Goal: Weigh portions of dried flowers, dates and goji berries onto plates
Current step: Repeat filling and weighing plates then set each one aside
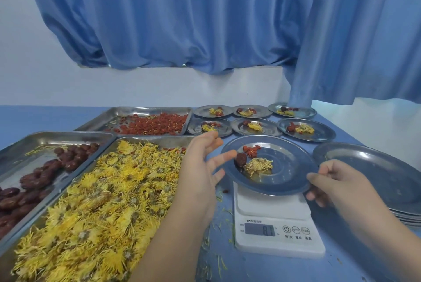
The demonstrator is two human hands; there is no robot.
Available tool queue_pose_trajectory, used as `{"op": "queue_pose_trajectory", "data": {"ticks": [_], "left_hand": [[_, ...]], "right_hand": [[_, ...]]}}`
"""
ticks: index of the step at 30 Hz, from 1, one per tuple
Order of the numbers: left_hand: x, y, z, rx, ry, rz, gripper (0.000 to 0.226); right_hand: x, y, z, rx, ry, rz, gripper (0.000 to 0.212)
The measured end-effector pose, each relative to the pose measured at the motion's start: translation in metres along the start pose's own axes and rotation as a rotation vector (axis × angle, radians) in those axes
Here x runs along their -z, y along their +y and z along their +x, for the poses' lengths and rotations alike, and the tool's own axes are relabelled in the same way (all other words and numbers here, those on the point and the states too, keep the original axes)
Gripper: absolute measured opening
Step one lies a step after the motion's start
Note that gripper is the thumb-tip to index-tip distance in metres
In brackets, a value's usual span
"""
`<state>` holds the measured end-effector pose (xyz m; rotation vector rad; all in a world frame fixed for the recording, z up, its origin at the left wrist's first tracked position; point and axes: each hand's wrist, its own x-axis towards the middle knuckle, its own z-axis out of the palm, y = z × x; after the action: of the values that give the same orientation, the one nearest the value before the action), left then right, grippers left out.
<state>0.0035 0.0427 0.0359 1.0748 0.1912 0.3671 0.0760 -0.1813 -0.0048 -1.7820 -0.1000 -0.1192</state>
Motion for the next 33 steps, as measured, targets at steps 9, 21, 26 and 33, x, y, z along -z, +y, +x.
{"op": "queue_pose_trajectory", "data": {"ticks": [9, 21, 26, 33], "left_hand": [[0.02, 0.041, 0.037, -0.02, -0.034, -0.048, 0.024], [0.066, 0.097, 0.079, -0.028, -0.037, -0.158, 0.026], [0.073, 0.092, 0.09, 0.058, -0.008, -0.313, 0.026], [0.08, 0.086, 0.1, 0.198, 0.051, -0.541, 0.03]], "right_hand": [[-0.023, -0.039, 0.032, -0.066, -0.133, 0.432, 0.03], [-0.124, -0.082, 0.164, -0.09, 0.0, 0.518, 0.025], [-0.171, -0.074, 0.235, -0.141, 0.081, 0.43, 0.026], [-0.231, -0.04, 0.302, -0.275, 0.175, 0.319, 0.013]]}}
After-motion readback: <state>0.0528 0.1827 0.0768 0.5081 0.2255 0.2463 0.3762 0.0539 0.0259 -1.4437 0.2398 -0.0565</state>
